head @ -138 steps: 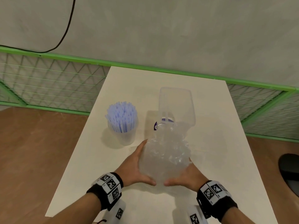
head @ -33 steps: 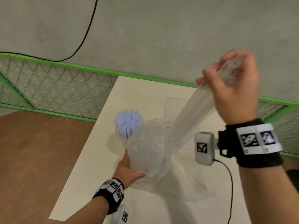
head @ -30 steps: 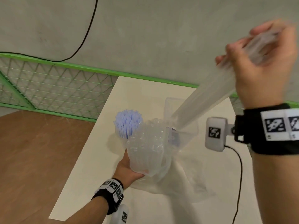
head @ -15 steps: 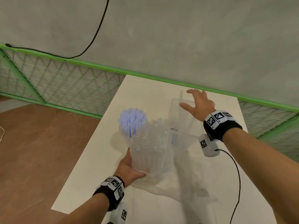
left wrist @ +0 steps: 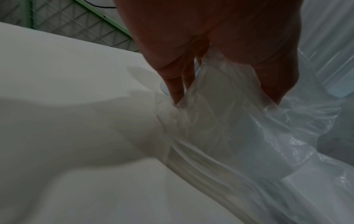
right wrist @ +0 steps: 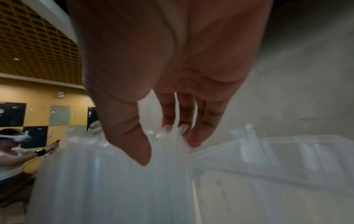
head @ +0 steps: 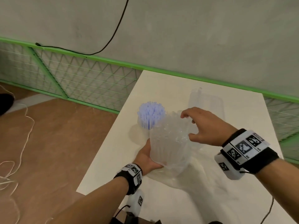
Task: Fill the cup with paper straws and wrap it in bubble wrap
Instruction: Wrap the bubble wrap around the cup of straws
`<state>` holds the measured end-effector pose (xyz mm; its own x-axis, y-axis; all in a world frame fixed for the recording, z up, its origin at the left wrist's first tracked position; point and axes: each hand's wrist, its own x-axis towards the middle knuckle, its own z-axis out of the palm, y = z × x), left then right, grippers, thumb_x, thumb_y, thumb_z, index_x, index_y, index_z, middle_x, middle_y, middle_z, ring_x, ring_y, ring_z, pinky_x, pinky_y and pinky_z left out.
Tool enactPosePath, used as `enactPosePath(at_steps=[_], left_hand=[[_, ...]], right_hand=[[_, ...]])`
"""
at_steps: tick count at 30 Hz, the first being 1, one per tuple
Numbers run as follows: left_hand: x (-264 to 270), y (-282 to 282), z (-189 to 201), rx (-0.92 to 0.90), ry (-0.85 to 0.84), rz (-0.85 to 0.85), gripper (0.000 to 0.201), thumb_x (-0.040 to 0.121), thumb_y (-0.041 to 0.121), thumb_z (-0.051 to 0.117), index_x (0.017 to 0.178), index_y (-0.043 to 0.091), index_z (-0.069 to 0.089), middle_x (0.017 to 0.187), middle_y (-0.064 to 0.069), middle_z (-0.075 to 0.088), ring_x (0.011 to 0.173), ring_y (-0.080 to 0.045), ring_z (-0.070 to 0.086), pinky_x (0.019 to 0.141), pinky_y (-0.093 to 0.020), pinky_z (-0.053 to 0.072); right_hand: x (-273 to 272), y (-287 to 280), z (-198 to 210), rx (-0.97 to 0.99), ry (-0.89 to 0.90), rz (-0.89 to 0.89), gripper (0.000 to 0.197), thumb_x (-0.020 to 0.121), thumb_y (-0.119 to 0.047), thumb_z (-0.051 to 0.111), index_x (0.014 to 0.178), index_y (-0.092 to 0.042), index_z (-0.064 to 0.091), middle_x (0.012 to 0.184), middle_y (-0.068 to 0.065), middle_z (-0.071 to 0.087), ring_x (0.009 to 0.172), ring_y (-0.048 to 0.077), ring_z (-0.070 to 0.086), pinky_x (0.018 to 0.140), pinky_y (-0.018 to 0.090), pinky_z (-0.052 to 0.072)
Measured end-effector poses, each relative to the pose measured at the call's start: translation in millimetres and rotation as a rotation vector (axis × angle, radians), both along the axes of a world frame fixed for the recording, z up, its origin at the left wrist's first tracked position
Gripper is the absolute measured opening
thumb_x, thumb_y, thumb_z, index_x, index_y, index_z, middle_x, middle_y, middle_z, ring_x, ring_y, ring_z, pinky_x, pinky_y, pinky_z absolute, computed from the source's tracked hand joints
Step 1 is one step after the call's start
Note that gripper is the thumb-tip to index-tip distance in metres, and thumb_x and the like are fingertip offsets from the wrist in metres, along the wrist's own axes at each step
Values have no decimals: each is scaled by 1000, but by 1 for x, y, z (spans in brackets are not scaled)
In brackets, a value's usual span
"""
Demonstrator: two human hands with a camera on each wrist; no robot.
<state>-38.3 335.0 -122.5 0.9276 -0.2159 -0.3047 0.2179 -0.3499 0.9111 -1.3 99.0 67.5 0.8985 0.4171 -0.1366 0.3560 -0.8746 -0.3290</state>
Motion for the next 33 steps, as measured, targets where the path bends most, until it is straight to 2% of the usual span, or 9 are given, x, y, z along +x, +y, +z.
enactPosePath(at_steps=[2, 4, 9, 12, 16, 23, 26, 29, 33], left_hand=[[-2, 1, 2, -3, -5, -11, 103, 53, 15, 95, 142, 17, 43, 129, 1, 62, 116, -11, 61, 100, -30, 50], [-3, 1, 4, -6, -31, -11, 102, 55, 17, 95, 142, 19, 42, 128, 5, 62, 117, -11, 61, 98, -25, 49], [-3, 0, 2, -42, -103, -22, 102, 56, 26, 96, 141, 36, 40, 119, 28, 63, 112, 12, 57, 94, -11, 46], [-3, 1, -1, -49, -111, -19, 102, 56, 26, 96, 142, 34, 41, 119, 29, 61, 112, 15, 56, 92, -8, 45], [-2, 1, 2, -38, -110, -15, 101, 57, 25, 96, 141, 33, 42, 118, 29, 59, 108, 18, 54, 86, -1, 42], [-1, 0, 0, -37, -96, -7, 100, 53, 28, 96, 138, 36, 44, 116, 26, 64, 110, 12, 58, 87, -5, 46], [-1, -1, -1, -40, -96, -3, 97, 51, 29, 97, 135, 34, 48, 114, 24, 66, 110, 6, 61, 89, -12, 49], [-2, -2, -1, -46, -97, 3, 93, 54, 24, 96, 133, 36, 47, 111, 25, 66, 105, 12, 60, 85, -9, 49], [-3, -2, -5, -39, -72, 26, 95, 51, 29, 96, 133, 36, 49, 108, 32, 66, 106, 7, 63, 86, -12, 50]], right_hand=[[-7, 5, -12, -25, -15, -13, 64, 77, -27, 74, 133, -26, 42, 134, -4, 40, 109, 20, 49, 92, 30, 44], [-10, 6, -19, 8, -19, -42, 64, 77, -26, 77, 131, -27, 43, 136, -4, 37, 102, 21, 53, 88, 30, 46], [-15, 6, -32, 160, -121, -120, 54, 78, -23, 78, 123, -23, 49, 123, -6, 46, 96, 11, 49, 87, 26, 43], [-21, 11, -43, 197, -186, -139, 55, 80, -23, 76, 128, -18, 49, 114, -7, 49, 101, 10, 42, 88, 21, 33], [-27, 13, -56, 259, -252, -150, 41, 82, -21, 73, 119, -15, 55, 111, -1, 53, 102, 16, 52, 88, 23, 36], [-39, 17, -70, 356, -290, -209, 29, 84, -18, 69, 109, -17, 54, 100, -5, 56, 95, 14, 47, 76, 12, 29], [-43, 24, -76, 409, -337, -234, 32, 84, -14, 69, 112, -17, 55, 96, -9, 54, 91, 9, 47, 78, 15, 32], [-47, 28, -82, 455, -376, -260, 23, 87, -12, 68, 107, -13, 57, 97, -6, 53, 87, 0, 44, 81, 9, 35], [-46, 30, -81, 506, -319, -316, 19, 92, -15, 63, 109, -18, 53, 98, -11, 57, 91, -1, 49, 80, 19, 41]])
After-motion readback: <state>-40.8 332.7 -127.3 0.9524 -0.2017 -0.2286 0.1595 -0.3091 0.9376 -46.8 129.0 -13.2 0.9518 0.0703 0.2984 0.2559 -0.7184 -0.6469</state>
